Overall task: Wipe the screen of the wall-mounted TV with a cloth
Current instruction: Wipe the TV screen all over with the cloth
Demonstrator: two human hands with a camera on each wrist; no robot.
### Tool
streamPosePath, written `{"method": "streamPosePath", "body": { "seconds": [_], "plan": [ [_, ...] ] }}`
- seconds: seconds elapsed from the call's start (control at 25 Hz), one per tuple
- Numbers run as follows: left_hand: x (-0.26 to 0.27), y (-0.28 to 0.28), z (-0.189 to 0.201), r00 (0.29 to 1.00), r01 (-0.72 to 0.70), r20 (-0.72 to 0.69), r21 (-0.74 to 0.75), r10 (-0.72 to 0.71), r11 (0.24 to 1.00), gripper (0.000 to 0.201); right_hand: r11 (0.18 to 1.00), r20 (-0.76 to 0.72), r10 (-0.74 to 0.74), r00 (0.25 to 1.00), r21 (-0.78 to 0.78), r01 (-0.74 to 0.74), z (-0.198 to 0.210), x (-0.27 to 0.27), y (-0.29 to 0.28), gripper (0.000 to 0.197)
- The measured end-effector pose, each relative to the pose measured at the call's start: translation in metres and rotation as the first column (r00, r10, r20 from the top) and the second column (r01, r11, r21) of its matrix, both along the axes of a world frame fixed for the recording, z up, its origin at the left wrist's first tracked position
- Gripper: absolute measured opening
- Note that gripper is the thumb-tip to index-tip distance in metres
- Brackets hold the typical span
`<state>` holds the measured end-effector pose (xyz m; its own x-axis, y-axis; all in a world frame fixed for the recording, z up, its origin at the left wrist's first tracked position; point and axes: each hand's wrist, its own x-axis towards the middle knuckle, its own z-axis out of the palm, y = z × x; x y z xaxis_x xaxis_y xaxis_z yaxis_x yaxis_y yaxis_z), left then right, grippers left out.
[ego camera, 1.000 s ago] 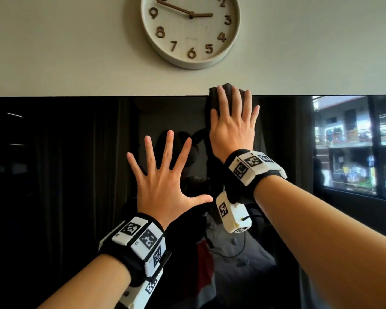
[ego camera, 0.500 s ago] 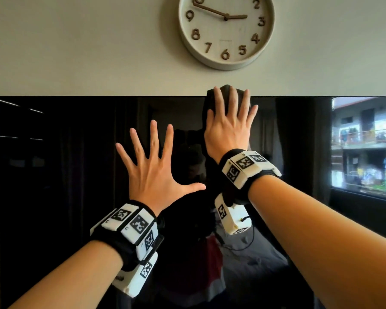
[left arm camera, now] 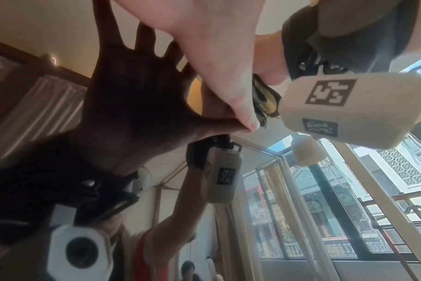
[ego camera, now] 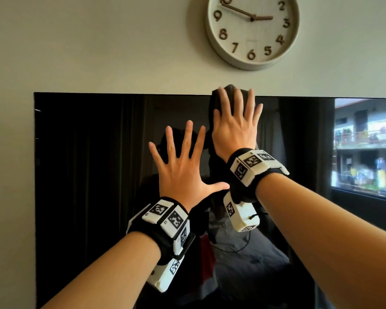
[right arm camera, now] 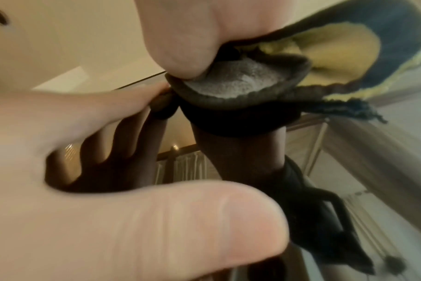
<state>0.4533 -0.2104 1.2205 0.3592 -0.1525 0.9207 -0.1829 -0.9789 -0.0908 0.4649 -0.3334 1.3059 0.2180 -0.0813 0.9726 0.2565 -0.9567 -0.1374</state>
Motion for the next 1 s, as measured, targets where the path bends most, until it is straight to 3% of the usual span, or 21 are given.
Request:
{"method": "streamPosePath", "body": {
  "seconds": [0.16,0.28,0.52,0.72,0.88,1.0],
  "plan": [
    [-0.005,0.01,0.001,1.0,-0.011,-0.012,0.032,0.011,0.999,0.133,0.994,0.038,-0.081,0.996,0.079,0.078,-0.003,0.001,-0.028,0.05],
    [-0.012,0.05,0.005,0.998,-0.061,0.007,0.056,0.061,0.997,0.136,0.982,-0.013,-0.071,0.997,0.176,0.072,0.0,-0.002,-0.037,0.049],
    [-0.009,0.089,0.005,0.995,-0.079,-0.053,0.023,0.08,0.997,0.136,0.998,0.007,-0.054,0.999,-0.029,0.054,-0.001,-0.001,0.047,0.05],
    [-0.008,0.094,0.002,0.997,-0.062,-0.035,0.037,0.063,0.997,0.132,0.991,0.03,-0.055,0.998,0.127,0.051,-0.002,0.002,0.043,0.051],
    [-0.008,0.094,0.003,0.998,-0.053,-0.042,0.039,0.055,0.998,0.131,0.999,0.017,-0.04,0.999,-0.004,0.04,-0.004,0.001,0.081,0.052],
    [-0.01,0.115,0.0,0.999,-0.032,-0.001,0.051,0.032,0.998,0.13,0.997,0.032,-0.056,0.998,0.058,0.054,-0.003,0.0,0.067,0.052]
  ]
}}
